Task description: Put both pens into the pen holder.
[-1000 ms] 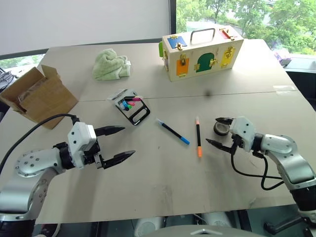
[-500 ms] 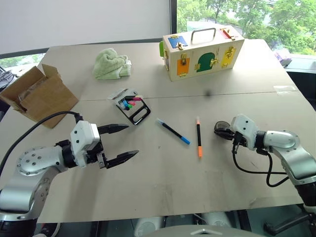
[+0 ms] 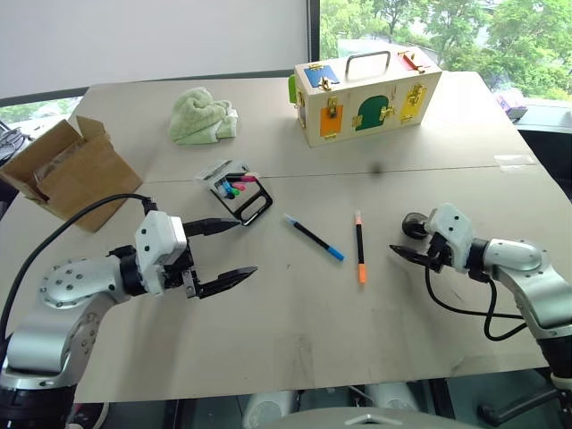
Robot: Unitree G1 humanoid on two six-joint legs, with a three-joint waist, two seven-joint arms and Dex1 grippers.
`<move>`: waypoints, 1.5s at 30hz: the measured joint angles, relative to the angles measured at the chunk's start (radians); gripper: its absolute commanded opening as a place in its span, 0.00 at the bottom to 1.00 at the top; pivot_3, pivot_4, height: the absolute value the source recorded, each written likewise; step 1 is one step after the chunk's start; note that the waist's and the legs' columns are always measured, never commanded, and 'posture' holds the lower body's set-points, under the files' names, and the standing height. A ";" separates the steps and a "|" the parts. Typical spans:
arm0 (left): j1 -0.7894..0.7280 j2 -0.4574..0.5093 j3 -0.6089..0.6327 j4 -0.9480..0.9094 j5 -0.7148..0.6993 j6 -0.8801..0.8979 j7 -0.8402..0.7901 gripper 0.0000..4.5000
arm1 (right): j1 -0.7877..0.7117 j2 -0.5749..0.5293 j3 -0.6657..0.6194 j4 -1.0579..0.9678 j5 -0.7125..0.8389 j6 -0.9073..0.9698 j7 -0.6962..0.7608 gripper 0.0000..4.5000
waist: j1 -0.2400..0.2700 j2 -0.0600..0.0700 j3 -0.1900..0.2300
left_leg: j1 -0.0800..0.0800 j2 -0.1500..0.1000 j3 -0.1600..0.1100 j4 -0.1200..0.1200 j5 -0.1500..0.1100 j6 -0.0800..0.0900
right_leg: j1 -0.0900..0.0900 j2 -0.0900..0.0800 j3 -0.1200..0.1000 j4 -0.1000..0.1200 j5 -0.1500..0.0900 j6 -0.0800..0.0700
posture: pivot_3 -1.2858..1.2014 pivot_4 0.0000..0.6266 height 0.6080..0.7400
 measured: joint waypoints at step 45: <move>-0.018 0.009 -0.003 -0.059 -0.053 0.105 -0.004 1.00 | -0.009 -0.061 -0.083 0.035 0.000 0.096 -0.016 0.00 | 0.001 0.000 0.000 | 0.000 0.000 0.000 0.001 0.000 0.000 | 0.000 0.000 0.000 0.001 0.000 0.000 | 0.52 0.24 1.00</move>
